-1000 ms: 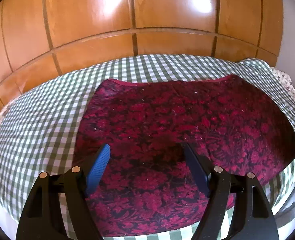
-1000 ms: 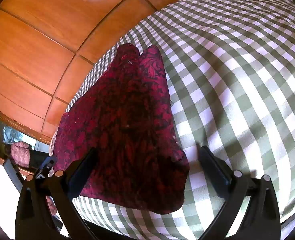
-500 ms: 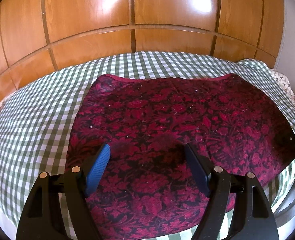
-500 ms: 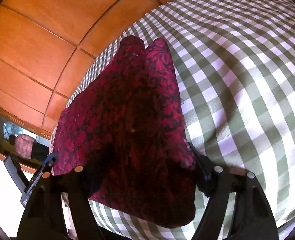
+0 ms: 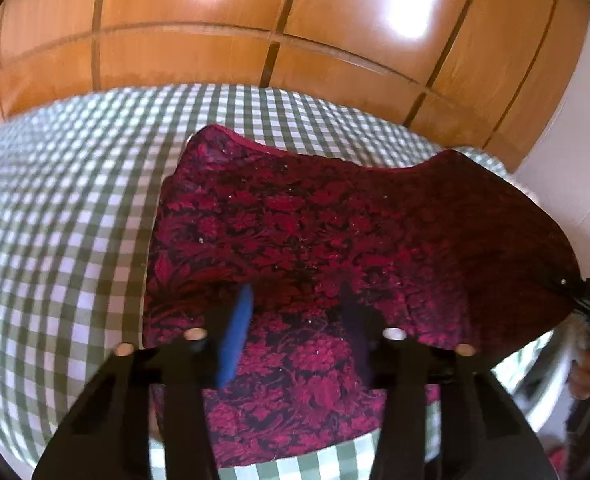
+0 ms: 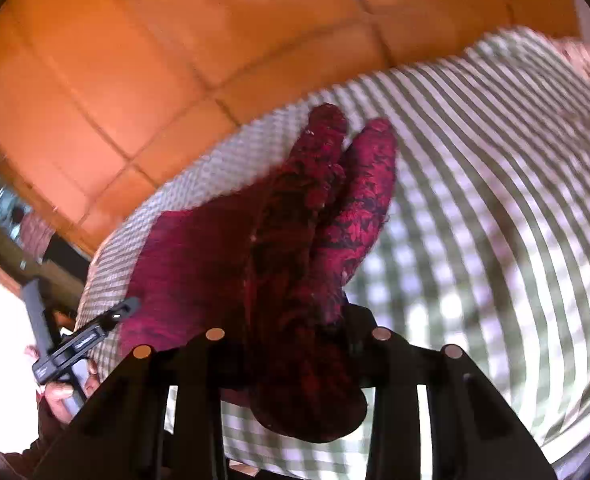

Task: Fold small clothes
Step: 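Fold the lifted edge over the top with the right gripper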

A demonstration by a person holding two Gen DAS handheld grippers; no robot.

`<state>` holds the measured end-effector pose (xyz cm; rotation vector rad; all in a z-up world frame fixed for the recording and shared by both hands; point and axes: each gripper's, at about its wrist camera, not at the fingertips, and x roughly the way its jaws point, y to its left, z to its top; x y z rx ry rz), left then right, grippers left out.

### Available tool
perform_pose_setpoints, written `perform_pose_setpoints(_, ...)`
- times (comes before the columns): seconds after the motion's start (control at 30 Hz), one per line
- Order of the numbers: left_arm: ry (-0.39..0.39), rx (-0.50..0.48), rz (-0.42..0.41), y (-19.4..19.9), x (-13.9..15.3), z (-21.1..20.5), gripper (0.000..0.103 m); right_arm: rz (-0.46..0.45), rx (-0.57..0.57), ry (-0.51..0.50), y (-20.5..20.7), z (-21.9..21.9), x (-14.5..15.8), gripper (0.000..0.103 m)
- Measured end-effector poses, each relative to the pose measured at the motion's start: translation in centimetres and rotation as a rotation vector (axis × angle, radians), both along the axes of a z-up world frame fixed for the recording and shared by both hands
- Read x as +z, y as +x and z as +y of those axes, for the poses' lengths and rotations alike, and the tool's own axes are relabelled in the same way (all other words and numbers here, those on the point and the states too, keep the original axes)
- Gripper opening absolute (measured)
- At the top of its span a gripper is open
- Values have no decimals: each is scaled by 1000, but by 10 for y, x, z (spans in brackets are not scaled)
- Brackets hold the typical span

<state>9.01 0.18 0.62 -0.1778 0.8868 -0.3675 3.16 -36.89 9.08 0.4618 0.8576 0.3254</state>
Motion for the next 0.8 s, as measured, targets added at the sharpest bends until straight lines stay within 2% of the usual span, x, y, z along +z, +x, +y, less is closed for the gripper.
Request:
perform_pose_setpoints(0.23,-220,-24,-2,-3,23,41,36,-132,175,-112,7,90,44,29)
perform_pose_setpoints(0.4,-366,-43,-20,-6,45,71,36,-186,280,-203,5,160,43,28)
perform_pose_setpoints(0.53,-489,-76,-33,-4,63,85,36,-234,370,-314,-10,217,28,28)
perform_pose_setpoints(0.6,-502,-89,-40,-1,68,86,36,-256,412,-373,-19,239,20,28)
perform_pose_setpoints(0.7,-471,-119,-30,6,72,78,36,-282,460,-454,-26,265,5,28)
perform_pose_setpoints(0.8,-381,-165,6,16,69,59,36,-330,471,-538,-38,279,-5,28)
